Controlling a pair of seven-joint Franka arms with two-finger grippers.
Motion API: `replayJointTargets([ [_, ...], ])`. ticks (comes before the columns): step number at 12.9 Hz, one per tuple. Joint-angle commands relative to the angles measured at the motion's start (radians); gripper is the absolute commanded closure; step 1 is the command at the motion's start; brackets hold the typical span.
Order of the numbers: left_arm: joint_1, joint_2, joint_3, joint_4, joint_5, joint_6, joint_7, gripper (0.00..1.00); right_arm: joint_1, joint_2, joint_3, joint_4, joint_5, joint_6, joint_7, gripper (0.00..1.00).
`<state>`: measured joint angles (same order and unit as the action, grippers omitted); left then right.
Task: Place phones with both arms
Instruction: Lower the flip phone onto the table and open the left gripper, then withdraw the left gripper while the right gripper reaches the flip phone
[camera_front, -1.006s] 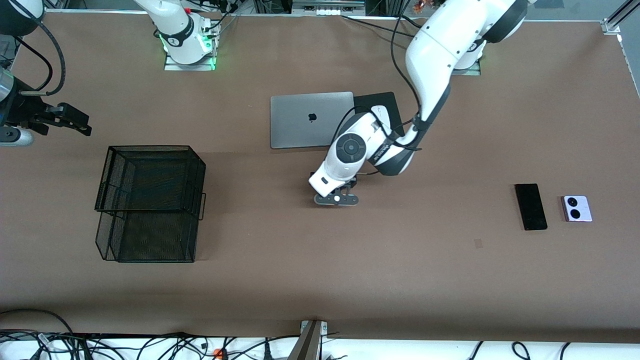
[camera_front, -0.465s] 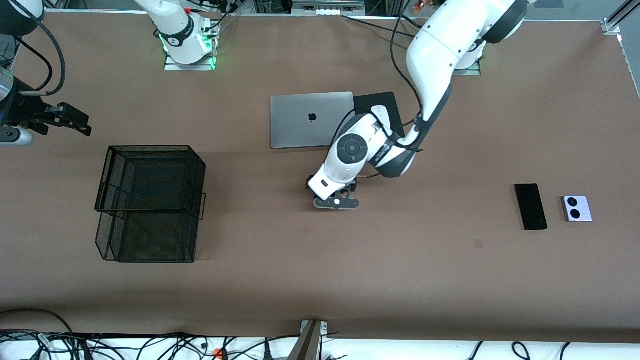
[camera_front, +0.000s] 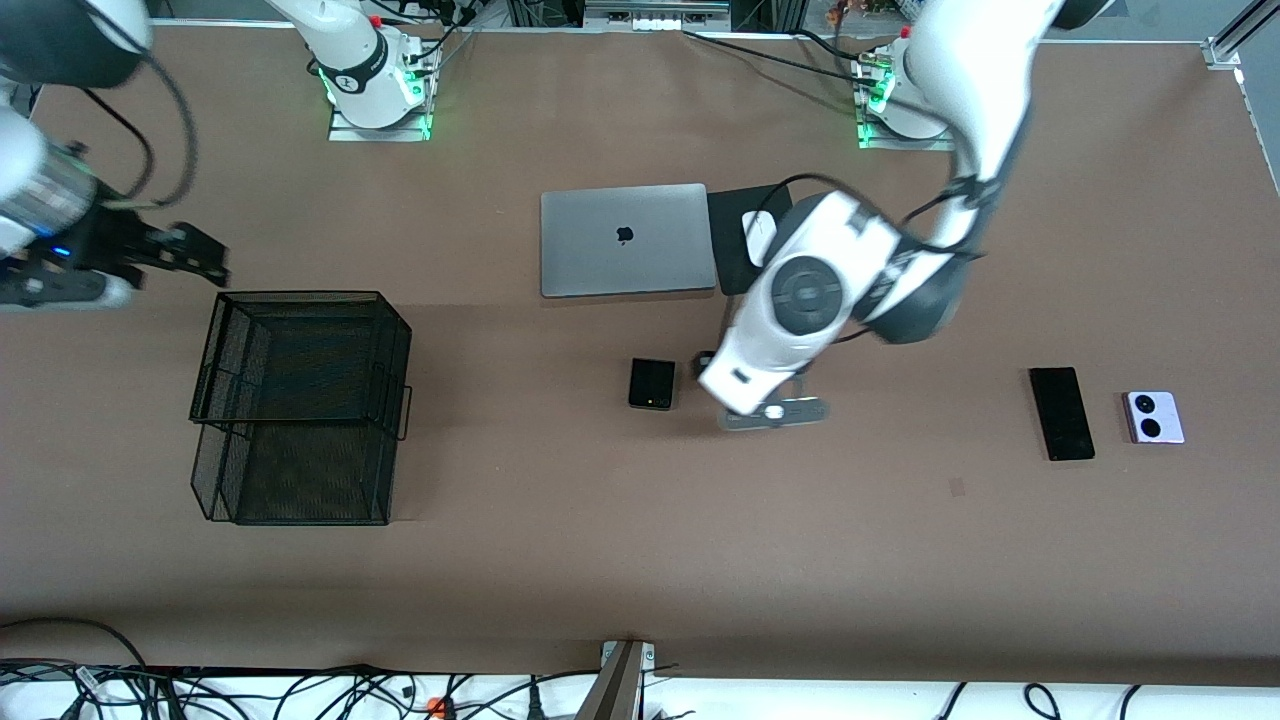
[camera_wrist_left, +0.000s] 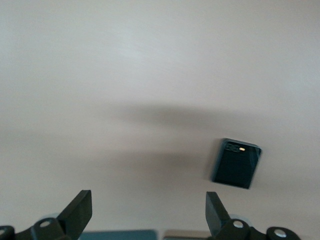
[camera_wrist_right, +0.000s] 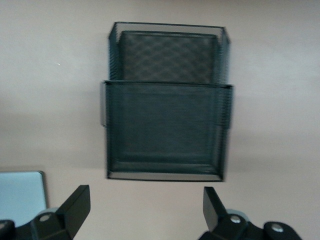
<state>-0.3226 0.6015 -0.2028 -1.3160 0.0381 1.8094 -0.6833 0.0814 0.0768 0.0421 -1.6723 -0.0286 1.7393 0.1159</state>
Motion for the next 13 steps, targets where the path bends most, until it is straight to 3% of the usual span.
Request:
replayJointTargets([
  [1, 0.127, -0.135, -0.007, -0.028, 0.008, -0.146, 0.007, 0.00, 0.143, 0.061, -0.004, 0.038, 0.015, 0.031, 0.199, 0.00],
  [3, 0.180, -0.193, -0.004, 0.007, 0.014, -0.243, 0.091, 0.00, 0.278, 0.131, -0.004, 0.115, 0.007, 0.034, 0.391, 0.00],
  [5, 0.210, -0.223, -0.004, 0.061, 0.138, -0.321, 0.251, 0.00, 0.401, 0.223, -0.005, 0.227, 0.006, 0.034, 0.575, 0.00],
  [8, 0.261, -0.236, -0.009, 0.141, 0.163, -0.338, 0.381, 0.00, 0.559, 0.374, -0.005, 0.379, -0.001, 0.035, 0.765, 0.00],
  [13, 0.277, -0.232, -0.007, 0.129, 0.161, -0.349, 0.473, 0.00, 0.730, 0.550, -0.013, 0.422, -0.079, 0.201, 1.033, 0.00],
])
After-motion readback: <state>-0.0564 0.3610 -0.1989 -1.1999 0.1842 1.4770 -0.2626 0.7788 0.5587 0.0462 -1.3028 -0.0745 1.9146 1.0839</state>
